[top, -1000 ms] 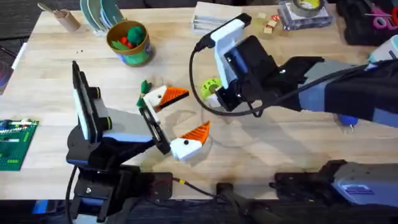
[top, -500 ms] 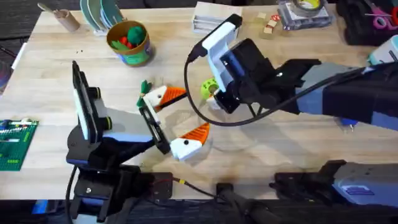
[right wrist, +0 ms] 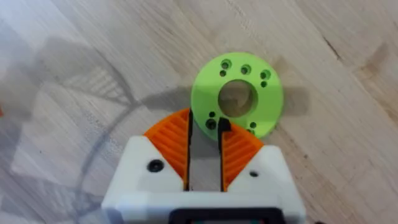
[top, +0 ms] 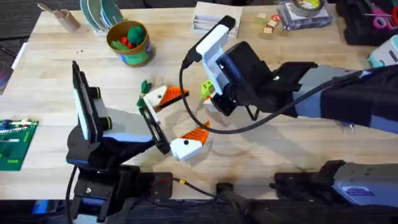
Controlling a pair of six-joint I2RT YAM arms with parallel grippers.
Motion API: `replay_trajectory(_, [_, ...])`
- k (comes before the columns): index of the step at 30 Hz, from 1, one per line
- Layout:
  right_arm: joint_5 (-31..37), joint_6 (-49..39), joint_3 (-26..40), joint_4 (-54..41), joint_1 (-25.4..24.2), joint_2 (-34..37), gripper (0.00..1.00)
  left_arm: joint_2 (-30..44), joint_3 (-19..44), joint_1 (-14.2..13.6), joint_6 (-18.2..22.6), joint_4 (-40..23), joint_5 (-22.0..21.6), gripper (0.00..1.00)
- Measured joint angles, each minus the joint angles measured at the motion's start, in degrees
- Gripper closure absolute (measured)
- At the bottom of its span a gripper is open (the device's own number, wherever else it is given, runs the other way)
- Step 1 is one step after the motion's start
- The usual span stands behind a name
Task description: Pick up the gripper from the table and insert it into the empty holder that is missing its gripper. Then pick up a screw, insert it into the mounting hole, and use the screwdriver to tighten it. Finally, clean up the table by picking up the vegetable and placing it into the bucket.
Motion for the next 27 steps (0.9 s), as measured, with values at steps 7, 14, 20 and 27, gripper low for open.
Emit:
replay_trajectory(7, [0.2, -0.2, 0.0, 0.1, 0.0, 0.8, 0.751, 0.0, 0.0, 0.0, 0.0, 0.0, 0.0, 0.008])
replay_trajectory(14, [0.6, -0.6, 0.1, 0.1, 0.0, 1.0, 0.805, 0.0, 0.0, 0.0, 0.0, 0.0, 0.0, 0.008])
replay_trajectory(20, [1.0, -0.7, 0.7, 0.4, 0.0, 1.8, 0.913, 0.0, 0.0, 0.0, 0.0, 0.0, 0.0, 0.007])
replay_trajectory(27, [1.2, -0.8, 0.7, 0.5, 0.0, 1.8, 0.989, 0.0, 0.0, 0.0, 0.0, 0.0, 0.0, 0.008])
